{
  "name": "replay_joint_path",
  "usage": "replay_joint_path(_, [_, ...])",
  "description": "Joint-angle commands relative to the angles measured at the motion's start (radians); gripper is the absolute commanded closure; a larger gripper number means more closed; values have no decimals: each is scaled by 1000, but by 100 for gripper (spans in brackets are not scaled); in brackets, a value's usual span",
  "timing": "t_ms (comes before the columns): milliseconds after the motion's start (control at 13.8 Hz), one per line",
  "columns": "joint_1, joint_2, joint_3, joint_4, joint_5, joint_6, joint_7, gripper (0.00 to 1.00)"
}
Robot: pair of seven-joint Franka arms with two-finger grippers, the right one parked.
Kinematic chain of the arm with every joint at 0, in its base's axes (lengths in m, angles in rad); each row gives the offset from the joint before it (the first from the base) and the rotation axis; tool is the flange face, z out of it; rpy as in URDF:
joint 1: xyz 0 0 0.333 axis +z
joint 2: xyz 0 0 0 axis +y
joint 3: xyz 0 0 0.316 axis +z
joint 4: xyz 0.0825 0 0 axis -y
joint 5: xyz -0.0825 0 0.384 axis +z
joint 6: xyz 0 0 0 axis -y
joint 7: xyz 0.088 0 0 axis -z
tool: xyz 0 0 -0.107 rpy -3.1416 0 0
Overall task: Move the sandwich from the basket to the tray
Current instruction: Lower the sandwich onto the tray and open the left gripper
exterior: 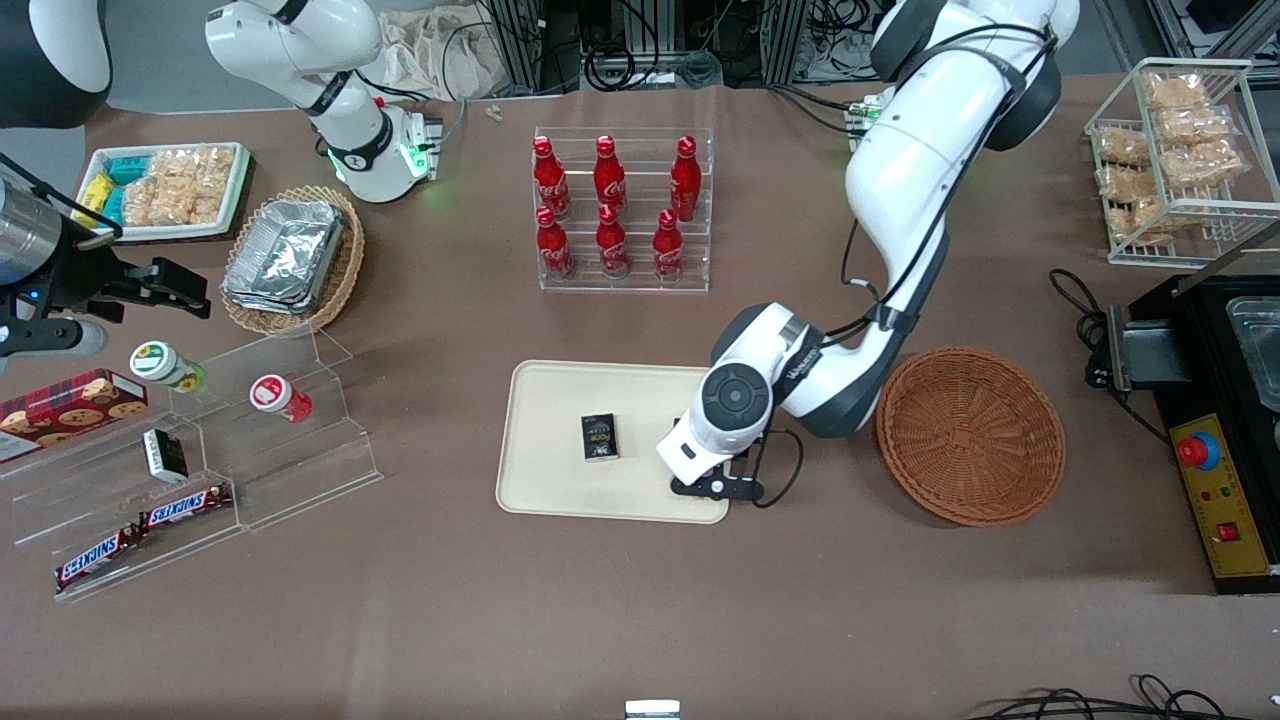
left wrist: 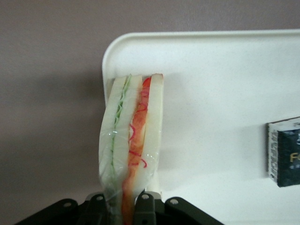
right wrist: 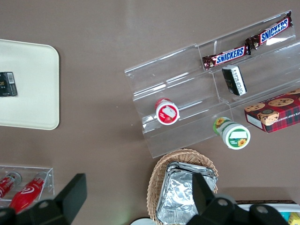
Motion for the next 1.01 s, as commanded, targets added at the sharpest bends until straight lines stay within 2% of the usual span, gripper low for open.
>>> replay_joint_path(0, [-13,13,10,42,26,-16,-18,75])
replay_joint_path(72, [-13,11,10,42,26,-16,-20,65])
replay_joint_path(145, [-13,8,10,42,26,-16,-20,1])
replay_joint_path(361, [-3,-50,10,39,27,-32,-23,0])
replay_joint_path(506, [2,-120,14,22,24,-104,-46,0])
replay_joint_path(651, [64,-203,17,14,24,-187,-69,0])
replay_joint_path(795, [147,-324,16,-66,23,-244,-57,0])
replay_joint_path(940, [235,-492,13,-215,10,-237,-54,0])
